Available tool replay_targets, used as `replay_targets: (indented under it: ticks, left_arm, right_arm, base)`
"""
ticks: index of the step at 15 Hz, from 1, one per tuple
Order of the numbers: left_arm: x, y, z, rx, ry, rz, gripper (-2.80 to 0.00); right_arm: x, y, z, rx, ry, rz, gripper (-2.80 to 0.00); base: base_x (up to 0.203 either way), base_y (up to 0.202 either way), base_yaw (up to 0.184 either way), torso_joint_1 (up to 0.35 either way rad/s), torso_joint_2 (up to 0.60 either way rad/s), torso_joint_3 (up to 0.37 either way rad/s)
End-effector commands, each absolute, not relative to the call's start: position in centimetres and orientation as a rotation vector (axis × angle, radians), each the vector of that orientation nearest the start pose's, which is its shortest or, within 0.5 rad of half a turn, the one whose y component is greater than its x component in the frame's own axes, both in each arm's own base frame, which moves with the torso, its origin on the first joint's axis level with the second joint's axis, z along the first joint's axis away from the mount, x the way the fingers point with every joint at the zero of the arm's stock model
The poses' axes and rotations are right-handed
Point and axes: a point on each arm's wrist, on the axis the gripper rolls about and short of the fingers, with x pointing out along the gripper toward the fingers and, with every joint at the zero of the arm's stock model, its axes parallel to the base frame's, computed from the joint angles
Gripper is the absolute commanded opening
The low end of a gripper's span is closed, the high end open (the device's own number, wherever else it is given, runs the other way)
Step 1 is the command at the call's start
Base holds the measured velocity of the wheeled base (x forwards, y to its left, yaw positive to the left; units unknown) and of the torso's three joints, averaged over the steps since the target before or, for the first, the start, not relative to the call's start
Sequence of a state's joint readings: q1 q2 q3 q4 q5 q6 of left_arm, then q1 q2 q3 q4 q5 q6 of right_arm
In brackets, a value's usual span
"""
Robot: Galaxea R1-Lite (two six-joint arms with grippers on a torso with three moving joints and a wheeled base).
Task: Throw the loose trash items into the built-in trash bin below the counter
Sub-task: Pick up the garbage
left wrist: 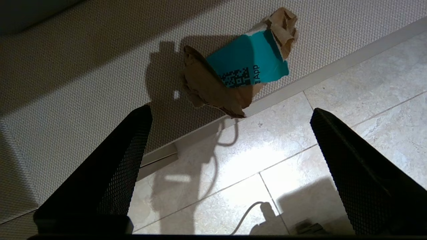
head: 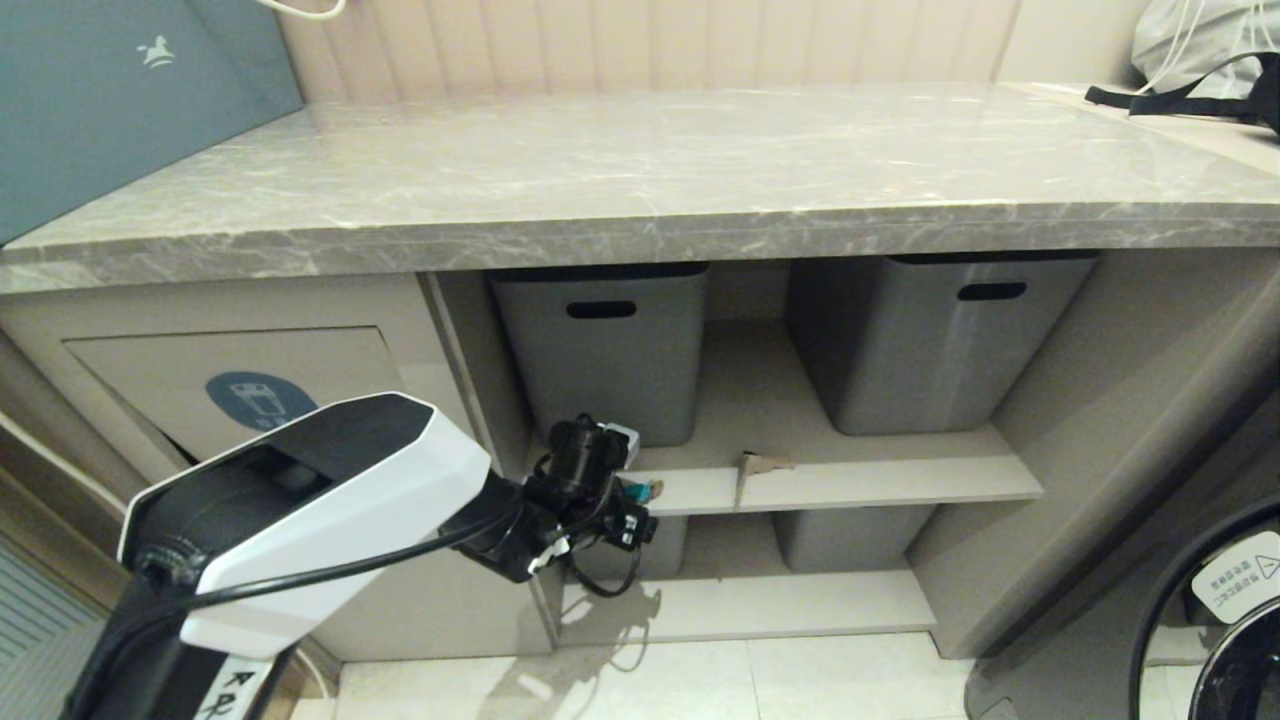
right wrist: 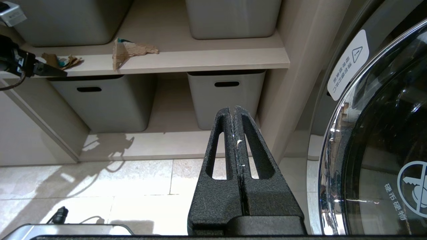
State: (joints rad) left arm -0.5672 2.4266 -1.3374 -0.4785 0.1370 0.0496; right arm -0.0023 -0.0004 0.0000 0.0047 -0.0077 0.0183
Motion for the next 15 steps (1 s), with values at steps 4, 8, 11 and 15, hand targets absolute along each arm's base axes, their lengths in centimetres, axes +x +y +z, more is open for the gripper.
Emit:
replay_targets:
  ticks: [4,8,11,15]
  left_arm:
    - [38.80,-24.37,1.59,0.263,0.570,-0.429,0.00]
    - [38.81,-24.37,1.60,0.262,0.569,-0.429,0.00]
    - [38.82,-24.38,1.70,0.261,0.567,-0.429,0.00]
    - [38.91,-24.18,1.51,0.262,0.573,-0.425,0.00]
  right_arm:
    - [-2.28,-0.01,7.50,0.018,0.005,-0.011,-2.80]
    - [-2.28,-0.01,7.50,0.018,0.005,-0.011,-2.80]
    - [-2.28,-0.01,7.50,0.018,0.005,-0.009,-2.80]
    - [-2.28,-0.01,7.50,0.018,0.005,-0.011,-2.80]
  base:
    - [0.000,0.000,0.000,0.000,0.00,0.000]
    - [0.000,0.000,0.000,0.000,0.00,0.000]
    - [0.000,0.000,0.000,0.000,0.00,0.000]
    - [0.000,0.000,0.000,0.000,0.00,0.000]
